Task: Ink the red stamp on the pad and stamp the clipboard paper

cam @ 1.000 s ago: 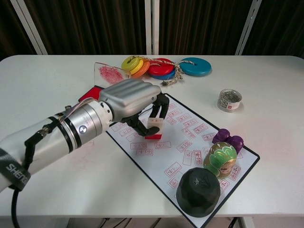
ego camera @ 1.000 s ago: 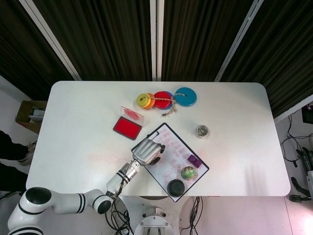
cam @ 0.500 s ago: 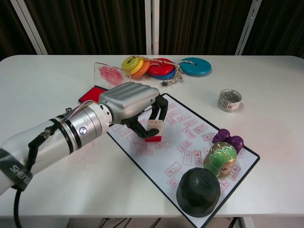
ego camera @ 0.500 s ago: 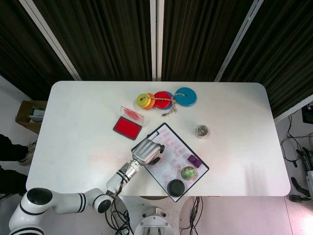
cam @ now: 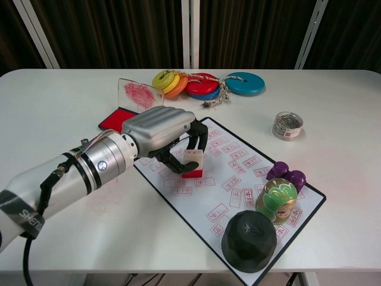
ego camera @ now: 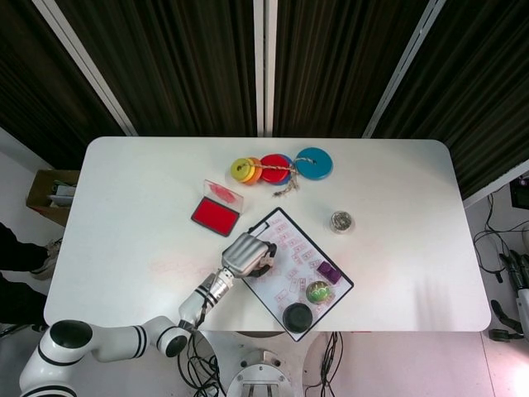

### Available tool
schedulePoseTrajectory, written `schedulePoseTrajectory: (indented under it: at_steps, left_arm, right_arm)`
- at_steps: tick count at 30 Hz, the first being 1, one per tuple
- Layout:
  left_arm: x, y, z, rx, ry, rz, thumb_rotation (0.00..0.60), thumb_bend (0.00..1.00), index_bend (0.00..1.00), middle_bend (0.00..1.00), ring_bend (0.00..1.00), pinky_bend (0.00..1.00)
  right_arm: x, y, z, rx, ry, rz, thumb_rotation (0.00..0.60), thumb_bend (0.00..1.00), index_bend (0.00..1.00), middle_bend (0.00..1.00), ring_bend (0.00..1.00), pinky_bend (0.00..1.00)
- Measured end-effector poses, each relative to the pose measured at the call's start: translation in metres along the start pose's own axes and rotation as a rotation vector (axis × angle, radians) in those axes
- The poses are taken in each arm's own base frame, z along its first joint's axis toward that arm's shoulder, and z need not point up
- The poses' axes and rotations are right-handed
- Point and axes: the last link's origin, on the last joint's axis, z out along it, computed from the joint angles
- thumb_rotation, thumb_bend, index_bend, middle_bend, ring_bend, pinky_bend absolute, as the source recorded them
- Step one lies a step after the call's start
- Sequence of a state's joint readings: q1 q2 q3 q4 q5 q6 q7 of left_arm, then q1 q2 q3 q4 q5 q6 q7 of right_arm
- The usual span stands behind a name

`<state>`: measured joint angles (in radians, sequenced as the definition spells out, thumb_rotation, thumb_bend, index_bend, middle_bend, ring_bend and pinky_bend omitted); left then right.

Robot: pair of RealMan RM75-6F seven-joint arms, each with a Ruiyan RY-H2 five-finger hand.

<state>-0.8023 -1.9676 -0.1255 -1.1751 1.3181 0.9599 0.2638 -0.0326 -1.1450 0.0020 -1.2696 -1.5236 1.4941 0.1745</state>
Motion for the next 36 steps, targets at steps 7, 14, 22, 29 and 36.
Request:
schedulePoseTrajectory:
  at_steps: [7,14,22,29,36]
  left_arm:
    - [-0.003,-0.001,0.0,-0.005,0.008,-0.006,0.6,0.52,0.67,0.69,1.0,1.0]
    - [-0.002,-0.004,-0.001,-0.003,0.014,-0.014,0.6,0.51,0.68,0.7,1.0,1.0]
    - [-0.003,-0.01,-0.003,0.005,0.011,-0.021,0.6,0.52,0.68,0.7,1.0,1.0]
    - [0.013,-0.005,-0.007,-0.006,0.036,-0.075,0.6,0.52,0.68,0.7,1.0,1.0]
    - [0.063,0.002,-0.022,-0.03,0.121,-0.173,0.6,0.52,0.68,0.7,1.0,1.0]
  right_arm:
    - [0.0,-0.001,0.0,0.001,0.001,-0.002,0.6,0.24,0.0,0.0,0.0,0.0]
    - [0.0,-0.001,-0.001,0.002,-0.002,-0.005,0.6,0.24,0.0,0.0,0.0,0.0]
    - [0.0,-0.002,-0.002,0.003,-0.003,-0.013,0.6,0.25,0.0,0.0,0.0,0.0]
    - [0.001,-0.004,0.0,0.011,0.002,-0.011,0.6,0.25,0.0,0.0,0.0,0.0]
    - [0.003,-0.007,0.001,0.021,0.012,-0.005,0.6,0.25,0.0,0.0,0.0,0.0]
